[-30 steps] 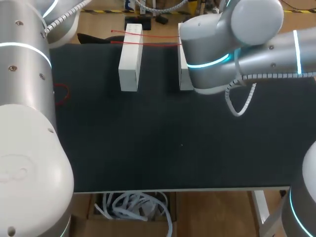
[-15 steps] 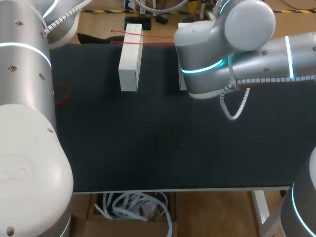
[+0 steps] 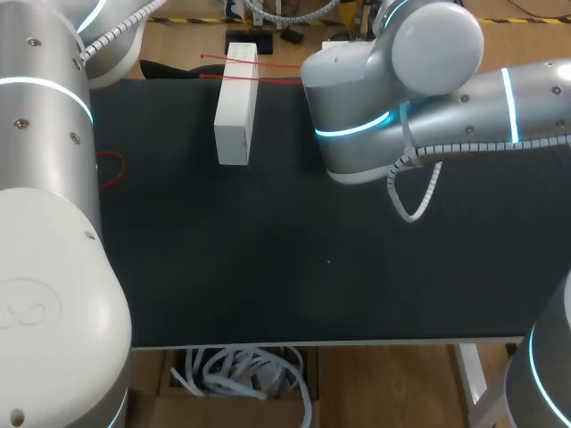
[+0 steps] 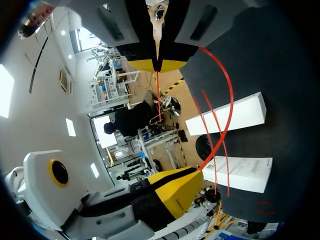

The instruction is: Grab the tape and strap the tape.

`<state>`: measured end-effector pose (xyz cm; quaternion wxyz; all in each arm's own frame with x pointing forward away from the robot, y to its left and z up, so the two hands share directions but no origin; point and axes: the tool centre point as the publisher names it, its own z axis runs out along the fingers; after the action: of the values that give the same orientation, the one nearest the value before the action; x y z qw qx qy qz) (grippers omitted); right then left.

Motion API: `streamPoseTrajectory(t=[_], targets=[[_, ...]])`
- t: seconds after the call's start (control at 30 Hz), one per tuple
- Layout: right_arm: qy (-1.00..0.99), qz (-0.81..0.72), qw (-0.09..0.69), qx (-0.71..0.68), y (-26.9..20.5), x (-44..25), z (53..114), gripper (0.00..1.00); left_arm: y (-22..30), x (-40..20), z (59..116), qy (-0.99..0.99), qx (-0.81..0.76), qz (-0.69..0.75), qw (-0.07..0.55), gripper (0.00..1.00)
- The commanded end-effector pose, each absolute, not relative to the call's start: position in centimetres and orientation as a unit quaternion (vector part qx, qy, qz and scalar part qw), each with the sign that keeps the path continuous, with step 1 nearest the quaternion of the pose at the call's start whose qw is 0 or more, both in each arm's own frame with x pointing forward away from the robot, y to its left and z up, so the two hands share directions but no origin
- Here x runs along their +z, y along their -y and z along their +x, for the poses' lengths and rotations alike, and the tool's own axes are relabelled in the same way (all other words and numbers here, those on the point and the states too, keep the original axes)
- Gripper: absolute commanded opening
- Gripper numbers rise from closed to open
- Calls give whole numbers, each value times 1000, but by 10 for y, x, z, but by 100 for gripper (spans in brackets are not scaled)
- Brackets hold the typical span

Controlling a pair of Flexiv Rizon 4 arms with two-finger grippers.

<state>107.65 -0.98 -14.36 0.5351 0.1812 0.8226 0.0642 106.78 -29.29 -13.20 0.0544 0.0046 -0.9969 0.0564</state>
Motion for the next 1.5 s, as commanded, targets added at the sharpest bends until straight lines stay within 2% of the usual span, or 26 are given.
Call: streamPoseTrajectory(t=[0.03, 0.73, 1.5], targets=[[-819, 197, 534, 71, 12, -139, 1075, 0, 294, -131, 1070, 997, 54, 5, 57, 0], [-811, 224, 531, 99, 14, -137, 1074, 0, 294, -131, 1070, 997, 54, 5, 57, 0], [-811, 170, 559, 39, -7, -137, 1082, 0, 294, -131, 1070, 997, 54, 5, 57, 0]])
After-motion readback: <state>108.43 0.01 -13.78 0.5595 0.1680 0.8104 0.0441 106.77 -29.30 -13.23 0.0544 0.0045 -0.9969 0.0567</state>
